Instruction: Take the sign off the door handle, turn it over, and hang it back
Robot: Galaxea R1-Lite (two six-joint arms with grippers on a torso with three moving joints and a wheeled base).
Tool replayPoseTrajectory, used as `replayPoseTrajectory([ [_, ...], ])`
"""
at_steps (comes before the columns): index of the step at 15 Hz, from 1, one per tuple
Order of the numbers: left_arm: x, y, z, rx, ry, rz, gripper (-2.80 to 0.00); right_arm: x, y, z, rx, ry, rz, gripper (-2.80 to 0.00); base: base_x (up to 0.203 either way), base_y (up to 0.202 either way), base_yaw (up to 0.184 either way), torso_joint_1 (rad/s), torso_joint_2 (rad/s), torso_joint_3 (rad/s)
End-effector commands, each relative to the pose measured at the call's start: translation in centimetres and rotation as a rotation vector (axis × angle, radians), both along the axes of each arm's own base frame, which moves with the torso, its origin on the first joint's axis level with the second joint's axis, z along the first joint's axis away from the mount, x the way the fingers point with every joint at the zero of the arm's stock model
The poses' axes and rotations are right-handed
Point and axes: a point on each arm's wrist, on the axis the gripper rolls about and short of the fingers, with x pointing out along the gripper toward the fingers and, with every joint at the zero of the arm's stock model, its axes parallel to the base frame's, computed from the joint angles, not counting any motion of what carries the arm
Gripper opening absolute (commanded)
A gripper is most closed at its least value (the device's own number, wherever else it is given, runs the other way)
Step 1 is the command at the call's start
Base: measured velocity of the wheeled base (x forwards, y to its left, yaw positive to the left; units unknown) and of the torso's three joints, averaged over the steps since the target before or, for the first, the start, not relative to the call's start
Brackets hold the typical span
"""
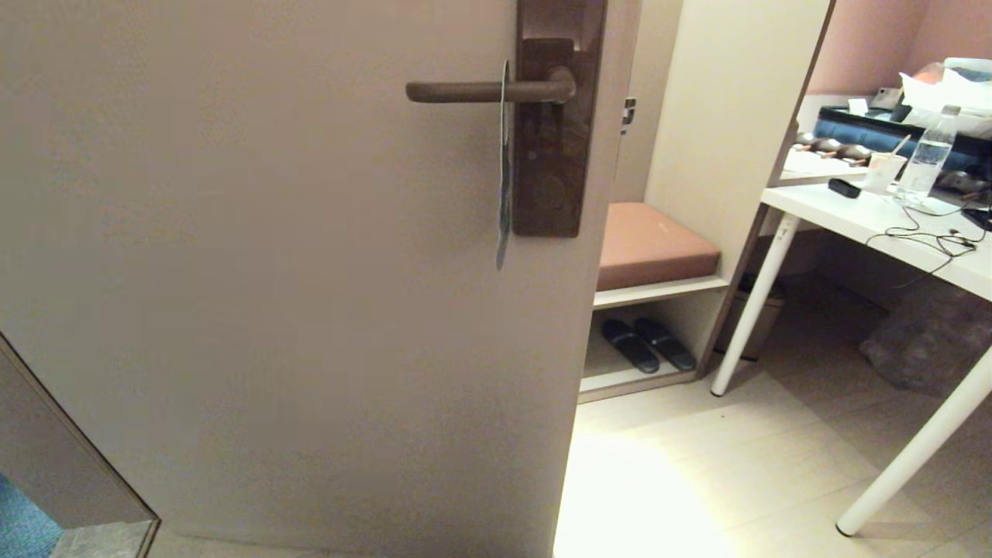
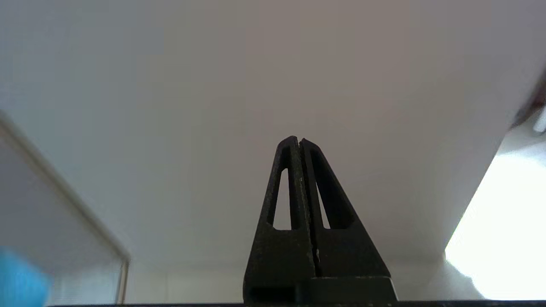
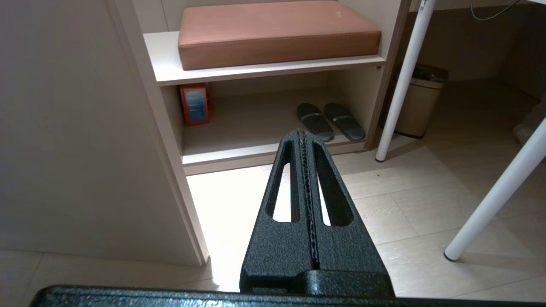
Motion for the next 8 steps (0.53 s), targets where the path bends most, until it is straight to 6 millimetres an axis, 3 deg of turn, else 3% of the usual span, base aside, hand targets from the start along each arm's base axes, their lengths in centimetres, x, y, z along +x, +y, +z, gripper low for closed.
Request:
replayPoseTrajectory([
  [1, -0.14, 0.02, -0.04, -0.016, -0.021, 0.006, -2.8, 0.01, 0.0, -0.01, 0.0, 0.001, 0.0, -2.8, 0.0, 0.0, 0.0, 0.0, 0.0, 0.0],
  [8, -0.15, 0.0, -0.03, -0.008, -0.023, -0.001, -2.8, 0.01, 0.0, -0.01, 0.0, 0.001, 0.0, -2.8, 0.0, 0.0, 0.0, 0.0, 0.0, 0.0],
])
